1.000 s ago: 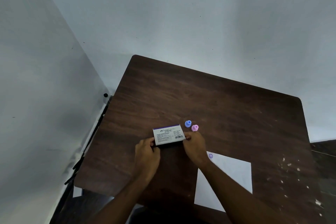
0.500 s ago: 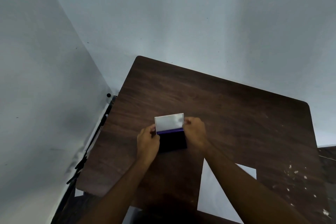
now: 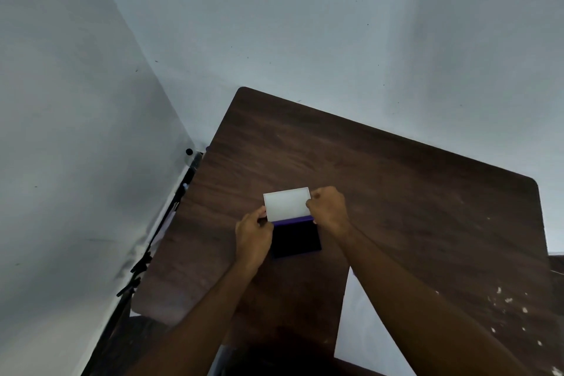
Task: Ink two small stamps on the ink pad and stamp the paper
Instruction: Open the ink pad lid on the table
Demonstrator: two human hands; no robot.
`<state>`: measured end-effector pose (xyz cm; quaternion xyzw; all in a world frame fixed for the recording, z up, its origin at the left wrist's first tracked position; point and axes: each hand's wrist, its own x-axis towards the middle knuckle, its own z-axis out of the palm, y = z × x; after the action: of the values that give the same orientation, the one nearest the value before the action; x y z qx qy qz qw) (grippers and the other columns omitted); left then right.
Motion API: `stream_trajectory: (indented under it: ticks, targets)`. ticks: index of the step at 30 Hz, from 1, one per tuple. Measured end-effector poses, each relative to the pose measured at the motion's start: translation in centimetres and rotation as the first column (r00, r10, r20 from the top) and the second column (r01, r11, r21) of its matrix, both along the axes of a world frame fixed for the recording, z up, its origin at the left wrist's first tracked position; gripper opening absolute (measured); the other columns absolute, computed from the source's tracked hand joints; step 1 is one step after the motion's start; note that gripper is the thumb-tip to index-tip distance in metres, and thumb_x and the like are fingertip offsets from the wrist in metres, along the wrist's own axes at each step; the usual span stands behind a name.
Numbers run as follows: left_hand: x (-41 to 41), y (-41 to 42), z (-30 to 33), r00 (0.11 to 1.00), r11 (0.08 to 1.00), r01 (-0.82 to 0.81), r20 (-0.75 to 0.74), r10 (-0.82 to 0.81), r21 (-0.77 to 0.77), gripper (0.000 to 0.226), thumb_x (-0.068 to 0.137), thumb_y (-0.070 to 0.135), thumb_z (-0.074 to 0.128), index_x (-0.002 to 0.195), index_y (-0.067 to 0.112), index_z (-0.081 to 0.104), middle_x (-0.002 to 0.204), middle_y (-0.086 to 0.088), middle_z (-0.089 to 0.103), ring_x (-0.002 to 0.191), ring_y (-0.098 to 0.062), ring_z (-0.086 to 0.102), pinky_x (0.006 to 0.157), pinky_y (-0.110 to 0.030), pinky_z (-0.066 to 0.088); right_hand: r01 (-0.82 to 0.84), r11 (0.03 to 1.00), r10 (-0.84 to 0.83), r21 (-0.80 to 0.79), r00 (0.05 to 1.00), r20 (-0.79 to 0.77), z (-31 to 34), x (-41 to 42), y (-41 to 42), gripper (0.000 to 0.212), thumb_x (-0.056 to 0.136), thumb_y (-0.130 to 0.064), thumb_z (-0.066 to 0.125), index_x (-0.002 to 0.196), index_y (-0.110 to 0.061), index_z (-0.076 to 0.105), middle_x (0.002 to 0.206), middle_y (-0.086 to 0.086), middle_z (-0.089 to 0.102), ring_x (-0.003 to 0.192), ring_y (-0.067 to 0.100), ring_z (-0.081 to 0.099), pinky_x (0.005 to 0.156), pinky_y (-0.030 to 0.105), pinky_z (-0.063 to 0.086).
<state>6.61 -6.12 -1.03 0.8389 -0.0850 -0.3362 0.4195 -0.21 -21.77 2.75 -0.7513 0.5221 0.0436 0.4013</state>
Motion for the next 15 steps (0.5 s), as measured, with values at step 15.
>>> stream_trajectory:
  ticks: [15]
  targets:
    - [-2.5, -0.6, -0.2, 0.929, 0.965, 0.261, 0.276, -0.248, -0.012, 0.042, 0.086, 0.008, 0.057, 0.126, 0.022, 0.058, 0.126, 0.007, 0.059, 0.115, -0.002, 0.042, 0.098, -0.021, 0.036, -0.319, 0.885, 0.228, -0.340, 0.932, -0.281, -0.8, -5.5, -1.4, 0.014, 0.084, -0.028, 0.066, 0.095, -0.021, 0.069, 0.105, 0.003, 0.064, 0.106, 0.023, 0.052, 0.088, 0.040, 0.045]
